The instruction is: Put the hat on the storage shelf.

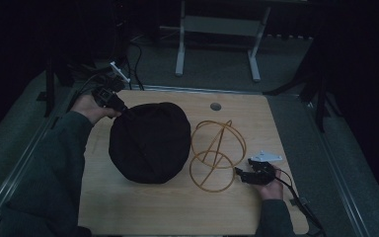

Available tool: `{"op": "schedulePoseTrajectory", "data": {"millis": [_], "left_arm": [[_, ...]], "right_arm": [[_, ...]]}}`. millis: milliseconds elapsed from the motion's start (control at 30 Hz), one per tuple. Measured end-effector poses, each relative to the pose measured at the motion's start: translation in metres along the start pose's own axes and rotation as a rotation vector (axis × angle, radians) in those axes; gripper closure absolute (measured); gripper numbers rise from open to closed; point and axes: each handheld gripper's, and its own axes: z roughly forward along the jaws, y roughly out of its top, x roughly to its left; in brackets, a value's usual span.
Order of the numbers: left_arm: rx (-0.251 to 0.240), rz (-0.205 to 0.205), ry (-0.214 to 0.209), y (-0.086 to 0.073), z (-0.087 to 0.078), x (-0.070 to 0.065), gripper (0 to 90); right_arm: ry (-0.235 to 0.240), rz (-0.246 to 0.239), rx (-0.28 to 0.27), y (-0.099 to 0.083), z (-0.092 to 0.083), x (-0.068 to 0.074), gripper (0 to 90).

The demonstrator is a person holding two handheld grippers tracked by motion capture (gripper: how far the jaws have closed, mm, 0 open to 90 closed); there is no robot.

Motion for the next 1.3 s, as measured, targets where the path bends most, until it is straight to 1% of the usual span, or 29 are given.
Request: {"op": "schedulePoseTrajectory", "data": {"millis": [133,267,400,500,667,800,967,1000,1033,1300], "left_arm": [[-0.009,0.002,-0.005,0.003,-0.004,-0.002,76.7],[-0.006,0.003,-0.012,0.006,-0.008,-0.003,76.8],[-0.003,0.004,-0.008,0.008,-0.010,-0.004,76.7],[-0.011,-0.002,-0.012,0.011,-0.012,-0.004,76.7],[-0.029,-0.014,-0.031,0.016,-0.014,-0.005,76.7],[-0.027,-0.007,-0.027,0.021,-0.017,-0.008,76.7],[-0.034,-0.006,-0.044,0.025,-0.019,-0.010,76.6],[-0.039,-0.011,-0.047,0.026,-0.019,-0.011,76.7],[-0.036,-0.005,-0.049,0.027,-0.020,-0.011,76.7],[-0.037,-0.001,-0.052,0.035,-0.025,-0.015,76.6]], "right_arm": [[-0.001,-0.001,0.000,0.000,0.000,0.000,29.4],[-0.001,-0.001,0.000,0.000,0.000,0.000,29.4],[-0.001,0.000,0.000,0.000,0.000,0.000,29.5],[-0.001,0.003,0.001,0.000,0.000,0.000,29.4],[-0.001,0.002,0.000,0.000,0.000,0.000,29.4],[-0.001,0.002,0.000,0.000,0.000,0.000,29.4],[-0.001,0.006,0.002,0.001,0.000,0.001,29.4],[-0.001,0.006,0.001,0.001,0.000,0.001,29.4],[-0.001,0.005,0.001,0.001,0.000,0.000,29.4],[-0.001,0.005,0.001,0.001,0.000,0.000,29.4]]}}
